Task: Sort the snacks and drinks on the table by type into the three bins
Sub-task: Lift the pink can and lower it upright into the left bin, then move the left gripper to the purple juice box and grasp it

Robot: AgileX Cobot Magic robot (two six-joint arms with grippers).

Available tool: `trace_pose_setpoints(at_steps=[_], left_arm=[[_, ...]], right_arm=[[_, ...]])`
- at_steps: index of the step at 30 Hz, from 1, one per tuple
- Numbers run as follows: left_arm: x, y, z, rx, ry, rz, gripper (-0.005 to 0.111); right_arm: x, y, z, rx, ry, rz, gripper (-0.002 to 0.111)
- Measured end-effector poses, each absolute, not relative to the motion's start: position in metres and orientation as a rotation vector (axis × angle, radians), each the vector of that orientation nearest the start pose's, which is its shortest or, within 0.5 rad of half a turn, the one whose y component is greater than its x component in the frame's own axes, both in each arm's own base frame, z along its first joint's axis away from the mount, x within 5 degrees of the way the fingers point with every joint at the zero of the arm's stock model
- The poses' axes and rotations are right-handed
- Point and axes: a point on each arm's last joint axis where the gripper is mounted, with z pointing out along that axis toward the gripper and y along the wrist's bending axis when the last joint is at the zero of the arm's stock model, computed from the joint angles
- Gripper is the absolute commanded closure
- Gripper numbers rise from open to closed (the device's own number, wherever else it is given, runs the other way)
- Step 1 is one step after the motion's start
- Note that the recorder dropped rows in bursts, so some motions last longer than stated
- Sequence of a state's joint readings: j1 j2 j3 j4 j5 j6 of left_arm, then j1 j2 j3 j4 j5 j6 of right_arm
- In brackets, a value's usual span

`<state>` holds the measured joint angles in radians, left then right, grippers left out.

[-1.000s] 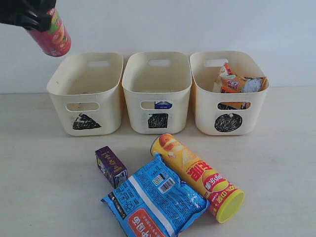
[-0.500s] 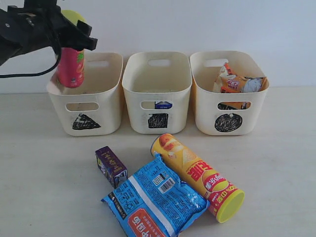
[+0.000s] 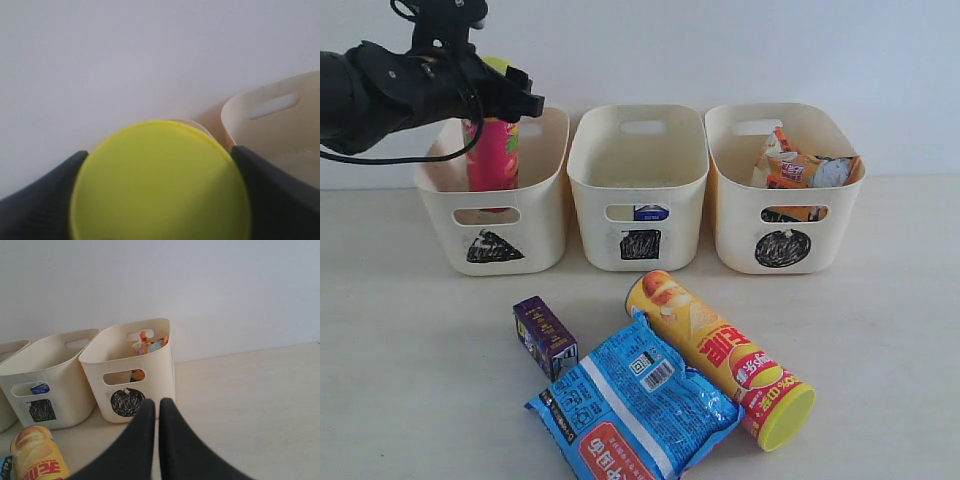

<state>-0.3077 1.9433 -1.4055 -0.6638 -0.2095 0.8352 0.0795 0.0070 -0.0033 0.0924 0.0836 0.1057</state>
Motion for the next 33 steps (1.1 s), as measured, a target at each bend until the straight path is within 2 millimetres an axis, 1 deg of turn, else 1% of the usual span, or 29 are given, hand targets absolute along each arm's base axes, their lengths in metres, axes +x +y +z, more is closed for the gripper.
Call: trace_pose_setpoints(at_steps=[2,4,5,8,11,14,17,21,24,26,29,31,32,33], left_arm=[[0.444,-0.129,0.252,0.360,1.832,0.025,0.026],[0.443,-0.129,0.251,0.346,1.842,0.009,0.024],[0.443,-0.129,0.254,0.335,1.841,-0.001,0.024],[0.441,-0.126,0.266,0.304,1.845,-0.043,0.024],[0.439,-0.119,0.287,0.268,1.860,-0.122,0.026],[0.433,-0.114,0.312,0.248,1.860,-0.204,0.038],[0.422,-0.110,0.333,0.274,1.855,-0.252,0.064],[0.403,-0.104,0.356,0.382,1.865,-0.259,0.103],[0.387,-0.103,0.370,0.523,1.897,-0.246,0.102],[0.378,-0.103,0.375,0.605,1.920,-0.232,0.102],[0.366,-0.106,0.374,0.745,2.012,-0.258,0.102],[0.359,-0.106,0.369,0.842,2.088,-0.263,0.102],[0.353,-0.105,0.364,0.913,2.161,-0.264,0.102],[0.351,-0.105,0.363,0.934,2.185,-0.267,0.102]], right_arm=[[0.057,0.005,0.206,0.087,1.572,0.224,0.108],[0.057,0.005,0.206,0.087,1.572,0.224,0.108],[0.057,0.005,0.206,0.087,1.572,0.224,0.108],[0.057,0.005,0.206,0.087,1.572,0.224,0.108],[0.057,0.005,0.206,0.087,1.572,0.224,0.108],[0.057,0.005,0.206,0.087,1.572,0.224,0.108],[0.057,0.005,0.206,0.087,1.572,0.224,0.108],[0.057,0.005,0.206,0.087,1.572,0.224,0.108],[0.057,0.005,0.206,0.087,1.572,0.224,0.108],[0.057,0.005,0.206,0.087,1.572,0.224,0.108],[0.057,0.005,0.206,0.087,1.571,0.224,0.108],[0.057,0.005,0.206,0.087,1.571,0.224,0.108],[0.057,0.005,0.206,0.088,1.571,0.226,0.108],[0.057,0.005,0.206,0.090,1.571,0.227,0.108]])
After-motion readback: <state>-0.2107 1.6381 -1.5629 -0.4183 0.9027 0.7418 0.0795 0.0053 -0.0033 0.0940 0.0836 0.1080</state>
